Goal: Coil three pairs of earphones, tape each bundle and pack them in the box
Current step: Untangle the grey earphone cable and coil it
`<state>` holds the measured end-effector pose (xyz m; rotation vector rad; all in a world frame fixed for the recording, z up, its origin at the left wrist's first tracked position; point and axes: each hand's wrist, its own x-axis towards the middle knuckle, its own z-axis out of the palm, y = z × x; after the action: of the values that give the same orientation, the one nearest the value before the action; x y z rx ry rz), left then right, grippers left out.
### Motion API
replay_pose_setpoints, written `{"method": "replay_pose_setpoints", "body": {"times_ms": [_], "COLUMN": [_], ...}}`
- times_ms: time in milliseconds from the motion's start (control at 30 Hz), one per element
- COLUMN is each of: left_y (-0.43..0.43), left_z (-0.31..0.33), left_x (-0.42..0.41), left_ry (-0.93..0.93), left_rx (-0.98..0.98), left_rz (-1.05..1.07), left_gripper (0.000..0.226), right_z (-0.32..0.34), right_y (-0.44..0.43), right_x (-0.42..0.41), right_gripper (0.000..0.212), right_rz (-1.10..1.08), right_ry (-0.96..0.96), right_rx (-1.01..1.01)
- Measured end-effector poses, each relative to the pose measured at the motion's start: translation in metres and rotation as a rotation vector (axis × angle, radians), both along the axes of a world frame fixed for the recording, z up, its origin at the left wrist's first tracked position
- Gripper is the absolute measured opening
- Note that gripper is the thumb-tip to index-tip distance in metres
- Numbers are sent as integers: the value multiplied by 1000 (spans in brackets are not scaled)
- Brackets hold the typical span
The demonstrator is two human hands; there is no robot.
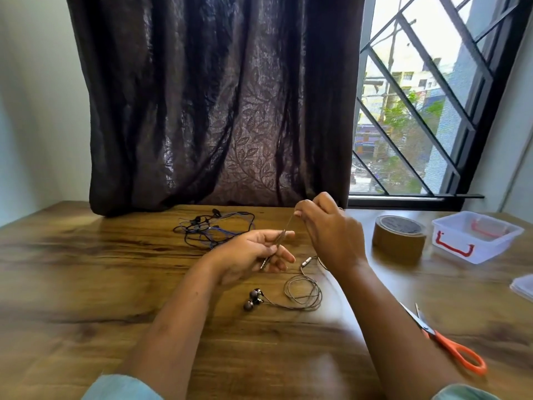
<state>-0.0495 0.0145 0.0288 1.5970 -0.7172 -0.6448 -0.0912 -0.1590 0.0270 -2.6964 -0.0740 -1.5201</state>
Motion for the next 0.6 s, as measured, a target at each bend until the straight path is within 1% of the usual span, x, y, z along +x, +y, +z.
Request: {"method": "replay_pose_setpoints", "body": {"times_ms": [67, 133, 167, 233, 300, 367, 433, 500, 600], "left_y": [2, 2, 1, -2, -4, -5, -7, -8, -6], "left_z": [2, 5, 6, 6, 6, 9, 11, 11, 7], "left_x": [-2, -3, -3, -3, -5, -7, -6, -1, 9], "left_ry": [97, 170, 200, 242, 275, 310, 324, 313, 275], "left_rx": [-45, -120, -168, -261, -342, -469, -629, -771, -888], "left_rz": [-57, -92, -97, -91, -102, -118, -51, 82, 297], "left_gripper": [40, 37, 36, 34, 34, 36, 37, 37, 39], "right_z": [-2, -5, -7, -12, -18, -22, -26, -28, -30], "right_y": [-1, -3, -4, -2, 3, 9, 16, 25, 42], "right_x": [2, 3, 4, 7, 10, 13, 14, 15, 13], "right_gripper": [28, 21, 19, 21, 22, 21, 21, 20, 25], "right_rz": [-22, -48, -63, -78, -57, -27, 9, 69, 190], "right_ry": [0, 19, 47, 122, 196, 256, 296, 342, 435], "right_rx": [40, 113, 157, 219, 247, 279, 271, 210, 118]}}
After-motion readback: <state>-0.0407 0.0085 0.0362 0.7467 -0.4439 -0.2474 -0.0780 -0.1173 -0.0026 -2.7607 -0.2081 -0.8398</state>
